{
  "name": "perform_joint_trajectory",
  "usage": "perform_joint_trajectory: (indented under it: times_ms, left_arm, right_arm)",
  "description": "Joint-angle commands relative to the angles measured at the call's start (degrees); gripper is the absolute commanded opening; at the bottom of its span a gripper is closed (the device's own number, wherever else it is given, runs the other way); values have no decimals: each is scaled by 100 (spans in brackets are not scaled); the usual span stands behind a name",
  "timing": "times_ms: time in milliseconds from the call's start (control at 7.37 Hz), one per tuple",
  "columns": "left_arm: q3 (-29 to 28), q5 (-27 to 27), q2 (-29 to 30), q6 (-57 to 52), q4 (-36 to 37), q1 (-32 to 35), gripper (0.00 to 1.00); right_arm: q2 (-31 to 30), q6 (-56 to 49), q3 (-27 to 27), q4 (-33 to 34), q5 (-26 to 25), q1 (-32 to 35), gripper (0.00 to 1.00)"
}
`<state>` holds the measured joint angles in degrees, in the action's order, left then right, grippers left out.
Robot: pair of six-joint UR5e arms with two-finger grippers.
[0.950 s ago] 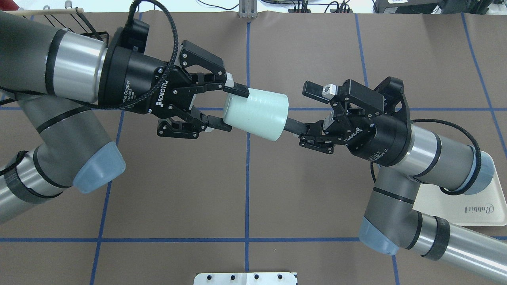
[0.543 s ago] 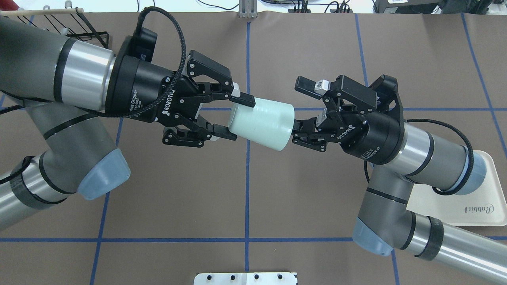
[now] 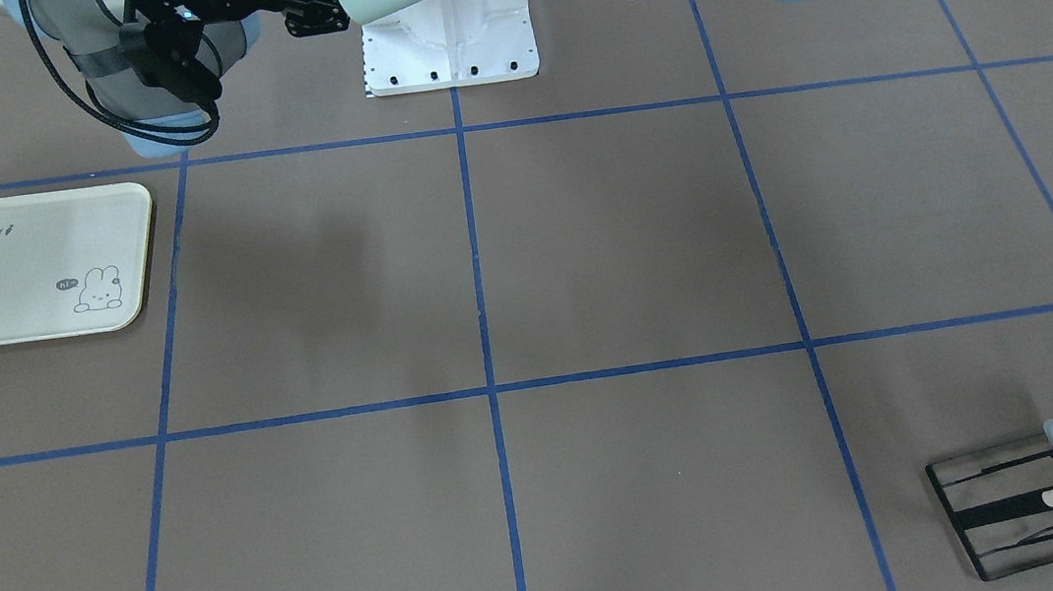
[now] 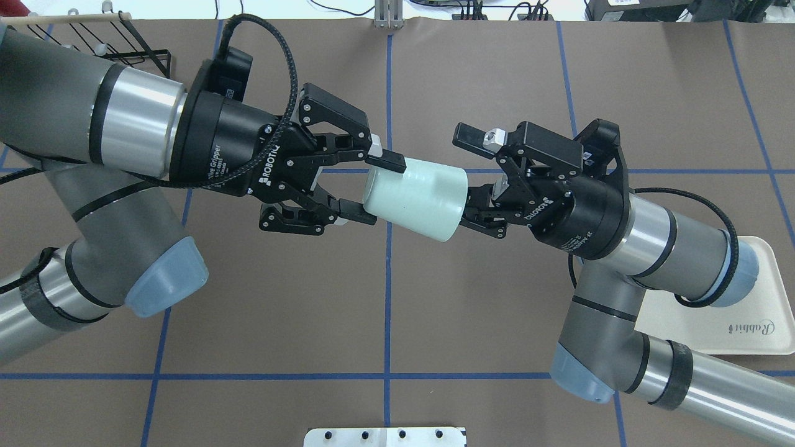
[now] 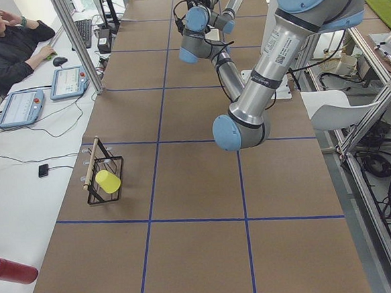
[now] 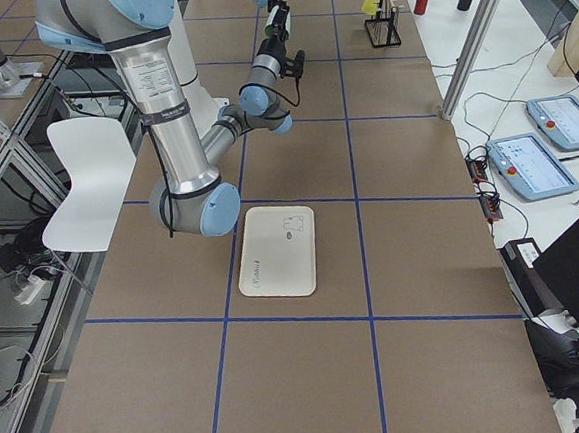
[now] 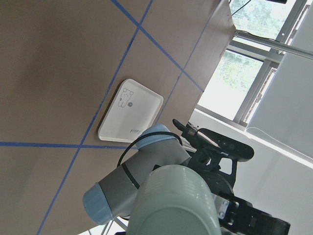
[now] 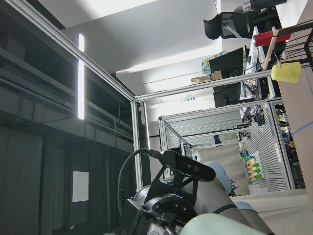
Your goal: Left arm grabs green cup and hands to right arm on tray
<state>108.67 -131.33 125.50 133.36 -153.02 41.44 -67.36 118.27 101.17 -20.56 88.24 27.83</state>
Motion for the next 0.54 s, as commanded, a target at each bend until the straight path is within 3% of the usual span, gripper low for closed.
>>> perform_joint_trajectory:
  times_ms: [0,407]
  left_arm:
    - [-4,-6,1,-3,0,-4,4]
    - [-4,-6,1,-12,0,4,4]
  right_arm:
    - [4,-6,-1,-9,0,-6,43]
    - [-5,-6,-1,-10,9,-6,28]
